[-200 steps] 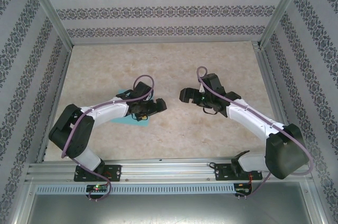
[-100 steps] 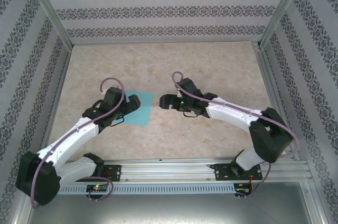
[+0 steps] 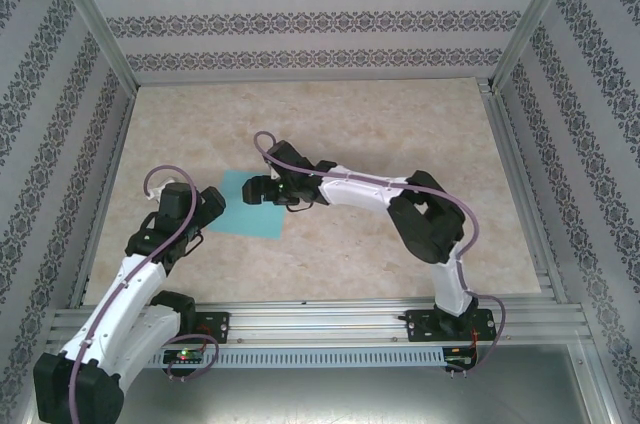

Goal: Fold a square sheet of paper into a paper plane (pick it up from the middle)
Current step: Move a square sheet of paper to the center of the table.

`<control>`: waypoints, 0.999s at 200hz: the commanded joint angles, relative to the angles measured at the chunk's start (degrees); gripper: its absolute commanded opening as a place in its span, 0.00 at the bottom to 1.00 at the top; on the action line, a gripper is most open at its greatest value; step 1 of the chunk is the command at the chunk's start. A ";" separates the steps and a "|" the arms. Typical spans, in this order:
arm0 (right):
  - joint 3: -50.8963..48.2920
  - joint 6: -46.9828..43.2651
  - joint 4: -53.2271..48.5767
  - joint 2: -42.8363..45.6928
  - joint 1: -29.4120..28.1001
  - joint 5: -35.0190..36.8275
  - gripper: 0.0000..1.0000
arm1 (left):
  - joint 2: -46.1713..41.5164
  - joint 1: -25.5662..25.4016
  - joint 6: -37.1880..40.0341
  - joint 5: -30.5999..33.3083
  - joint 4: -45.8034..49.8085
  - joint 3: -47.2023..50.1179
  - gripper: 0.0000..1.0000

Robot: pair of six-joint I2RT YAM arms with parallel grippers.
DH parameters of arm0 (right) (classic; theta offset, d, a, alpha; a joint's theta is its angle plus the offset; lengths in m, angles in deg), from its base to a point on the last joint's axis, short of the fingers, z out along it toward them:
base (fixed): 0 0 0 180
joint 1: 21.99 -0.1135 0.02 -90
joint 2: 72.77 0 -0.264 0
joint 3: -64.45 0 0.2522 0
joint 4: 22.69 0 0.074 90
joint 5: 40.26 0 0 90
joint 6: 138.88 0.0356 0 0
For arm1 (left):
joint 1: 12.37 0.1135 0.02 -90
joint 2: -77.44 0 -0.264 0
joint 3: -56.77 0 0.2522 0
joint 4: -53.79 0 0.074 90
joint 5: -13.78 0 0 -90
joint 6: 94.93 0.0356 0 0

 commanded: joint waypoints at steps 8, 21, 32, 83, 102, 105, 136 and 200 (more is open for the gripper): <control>7.42 0.79 -6.98 -4.75 -1.06 -1.02 0.80 | -0.35 1.62 2.71 1.61 2.82 -0.81 1.00; 8.61 1.31 -8.54 -6.06 -1.34 -0.73 0.79 | -0.32 1.95 2.90 1.81 2.58 -0.46 1.00; 8.67 2.19 -8.55 -6.96 -1.44 -1.94 0.79 | -0.17 2.10 2.90 1.81 2.25 -0.35 1.00; 2.49 2.35 -9.36 -6.43 -0.81 0.55 0.79 | 0.19 2.16 5.57 -3.12 -0.37 -0.92 1.00; -2.12 0.92 -10.52 -4.01 0.56 2.19 0.79 | 0.05 2.12 5.98 -5.07 -0.30 -0.75 1.00; -3.06 0.74 -10.77 -3.53 0.84 2.58 0.79 | 0.03 2.13 5.89 -5.42 -0.35 -0.72 1.00; -12.34 -4.64 -12.57 3.52 4.85 5.51 0.79 | 0.98 2.18 4.97 -10.47 -4.20 0.58 1.00; -23.47 -18.80 -17.18 15.19 17.91 5.09 0.78 | 10.29 2.05 3.37 -22.55 -9.36 -2.75 1.00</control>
